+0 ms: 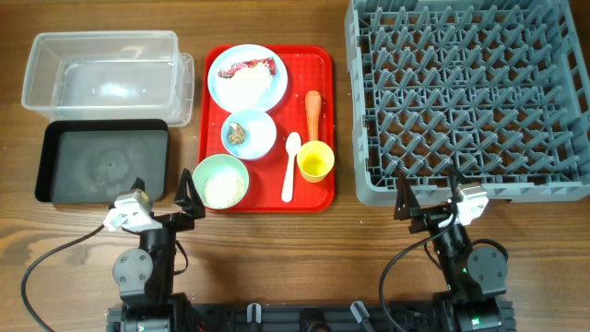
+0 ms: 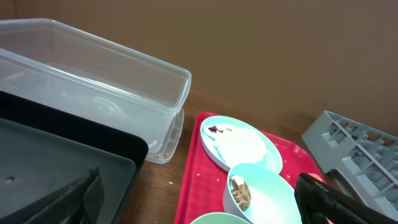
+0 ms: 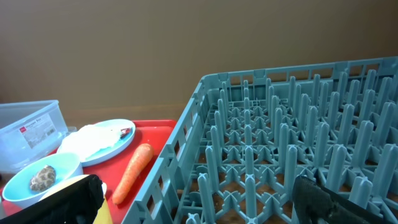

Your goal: Sort waste into correct bins and load items into the dishwasher rack

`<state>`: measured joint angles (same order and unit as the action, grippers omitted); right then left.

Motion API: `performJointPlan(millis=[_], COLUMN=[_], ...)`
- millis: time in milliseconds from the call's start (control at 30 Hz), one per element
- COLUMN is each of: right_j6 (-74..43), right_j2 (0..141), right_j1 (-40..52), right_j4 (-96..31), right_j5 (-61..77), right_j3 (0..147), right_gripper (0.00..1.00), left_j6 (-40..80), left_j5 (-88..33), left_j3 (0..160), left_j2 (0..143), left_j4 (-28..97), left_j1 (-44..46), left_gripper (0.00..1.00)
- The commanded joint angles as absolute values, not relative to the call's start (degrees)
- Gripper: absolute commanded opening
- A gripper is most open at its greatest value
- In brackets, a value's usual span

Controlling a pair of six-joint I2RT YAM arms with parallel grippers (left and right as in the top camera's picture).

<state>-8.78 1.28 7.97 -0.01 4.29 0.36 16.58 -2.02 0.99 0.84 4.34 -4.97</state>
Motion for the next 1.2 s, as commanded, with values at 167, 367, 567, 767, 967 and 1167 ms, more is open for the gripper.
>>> performJointPlan(millis=[167, 367, 567, 767, 967, 1167], right_j6=[-10.66, -10.66, -10.66, -10.70, -11.99, -2.92], right_j2=[2.81, 2.81, 2.81, 2.81, 2.85, 2.85], right_j1=[9.43, 9.43, 9.43, 9.43, 9.41, 9.41], right_j4=[1.06, 1.06, 1.06, 1.02, 1.93, 2.48], right_j5=[-9.02, -9.02, -9.02, -8.36, -2.98, 4.40], right_j3=[0.40, 0.40, 0.40, 0.40, 0.56, 8.93], right_gripper=[1.00, 1.00, 1.00, 1.00, 1.00, 1.00], left_j6=[15.40, 15.40, 15.40, 15.42, 15.40, 15.38], left_j5=[-1.67, -1.65, -1.67, -1.67, -7.35, -16.29], left_j3=[0.36, 0.36, 0.36, 0.36, 0.38, 10.66], left_j2=[2.76, 2.76, 2.76, 2.76, 2.76, 6.83], left_j4=[4.27, 4.27, 4.27, 4.27, 2.26, 4.14], left_j1=[-4.67, -4.67, -4.67, -4.67, -4.67, -4.64], left_gripper=[1.00, 1.00, 1.00, 1.00, 1.00, 1.00])
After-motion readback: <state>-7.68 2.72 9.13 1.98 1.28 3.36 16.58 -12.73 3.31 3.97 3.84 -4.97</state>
